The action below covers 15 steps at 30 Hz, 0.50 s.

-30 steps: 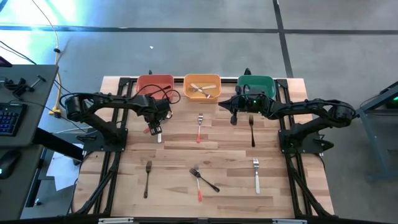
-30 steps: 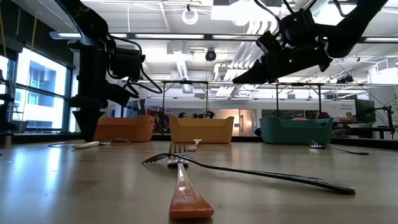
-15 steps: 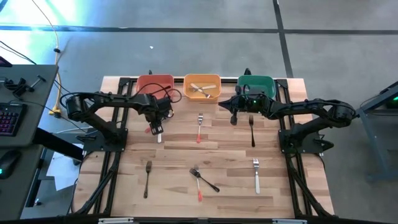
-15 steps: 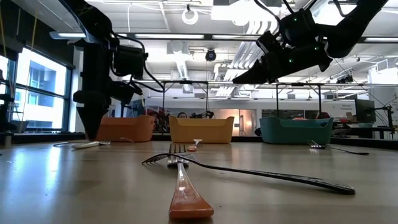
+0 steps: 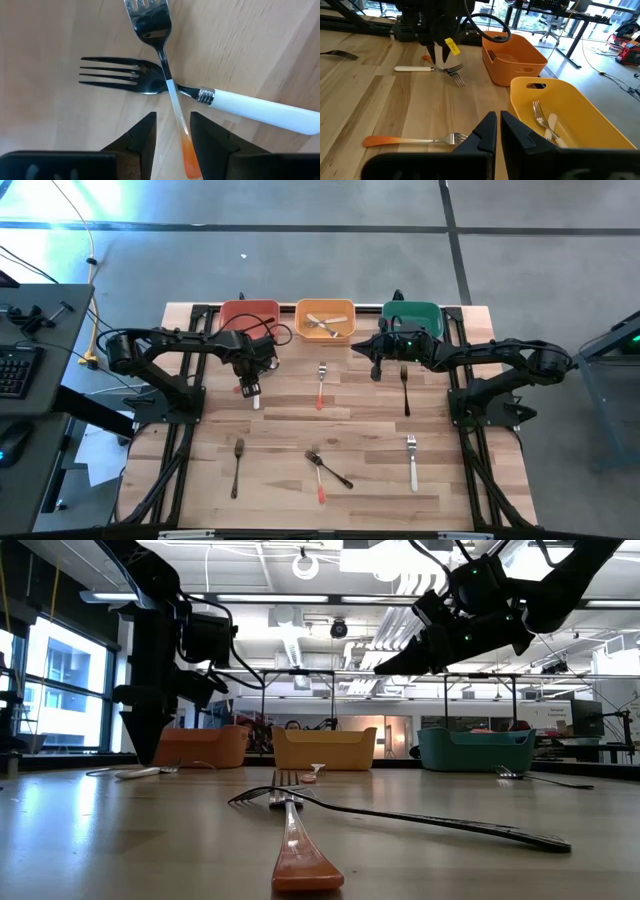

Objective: Sort silverware by color (type)
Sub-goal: Put the top left orange fork into the green bin

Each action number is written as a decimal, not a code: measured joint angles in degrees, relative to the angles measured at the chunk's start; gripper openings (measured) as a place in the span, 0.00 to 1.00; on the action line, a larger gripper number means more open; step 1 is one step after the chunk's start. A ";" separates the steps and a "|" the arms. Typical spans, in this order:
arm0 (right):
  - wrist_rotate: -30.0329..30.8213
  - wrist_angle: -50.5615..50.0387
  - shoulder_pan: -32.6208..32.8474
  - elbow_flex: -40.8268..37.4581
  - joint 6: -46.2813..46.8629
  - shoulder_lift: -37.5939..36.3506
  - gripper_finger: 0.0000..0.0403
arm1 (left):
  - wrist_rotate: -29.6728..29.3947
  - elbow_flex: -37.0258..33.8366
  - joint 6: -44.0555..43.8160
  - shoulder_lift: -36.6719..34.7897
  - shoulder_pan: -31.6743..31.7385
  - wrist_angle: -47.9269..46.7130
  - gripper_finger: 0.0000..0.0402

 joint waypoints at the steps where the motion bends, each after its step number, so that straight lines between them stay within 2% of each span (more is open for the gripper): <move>1: 0.00 0.00 0.00 0.00 0.00 0.00 0.02 | 0.00 0.00 0.00 0.30 0.00 0.04 0.27; 11: 0.00 -0.24 0.00 0.00 0.00 0.02 0.02 | 0.83 0.26 2.37 5.25 1.76 1.14 0.25; 15: 0.00 -0.22 0.00 0.00 -0.33 0.02 0.02 | 0.85 0.01 3.69 3.79 2.11 0.94 0.19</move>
